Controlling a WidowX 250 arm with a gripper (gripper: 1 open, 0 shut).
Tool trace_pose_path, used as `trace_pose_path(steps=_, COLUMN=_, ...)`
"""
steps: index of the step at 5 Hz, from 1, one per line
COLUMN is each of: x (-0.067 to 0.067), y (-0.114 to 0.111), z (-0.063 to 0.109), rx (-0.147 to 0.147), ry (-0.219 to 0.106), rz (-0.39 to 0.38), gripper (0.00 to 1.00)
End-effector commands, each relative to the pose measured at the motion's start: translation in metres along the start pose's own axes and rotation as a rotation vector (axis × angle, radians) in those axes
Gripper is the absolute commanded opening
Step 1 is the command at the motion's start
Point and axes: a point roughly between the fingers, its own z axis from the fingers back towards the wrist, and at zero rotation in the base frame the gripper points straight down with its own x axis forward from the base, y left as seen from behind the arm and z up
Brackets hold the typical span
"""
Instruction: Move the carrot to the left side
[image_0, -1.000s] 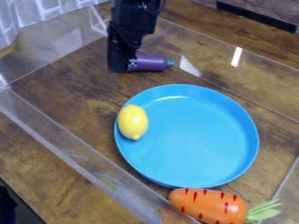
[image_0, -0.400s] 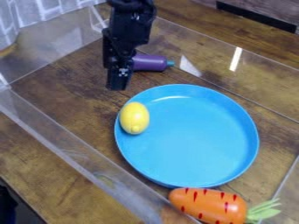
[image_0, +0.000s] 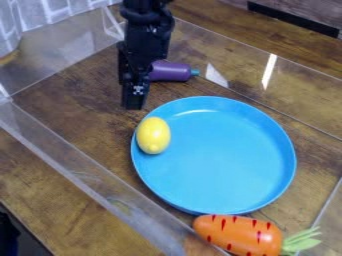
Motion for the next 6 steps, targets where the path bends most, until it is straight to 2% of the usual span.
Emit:
trace_pose_path(steps=1, x=0.009, y=0.009, z=0.007, rx=0.050, ry=-0.052, rz=-0.039, gripper=1.00)
trace_pose_path(steps=2, x=0.019, y=0.007, z=-0.003, rx=0.053, ry=-0.064, rz=-0.100, gripper=1.00)
trace_pose_path(steps=5, x=0.018, y=-0.007, z=0.000, rx=0.046, ry=-0.066, rz=0.115, gripper=1.00)
trace_pose_path(steps=6, x=0.014, y=-0.007, z=-0.002, rx=0.045, ry=-0.064, rz=0.155, gripper=1.00)
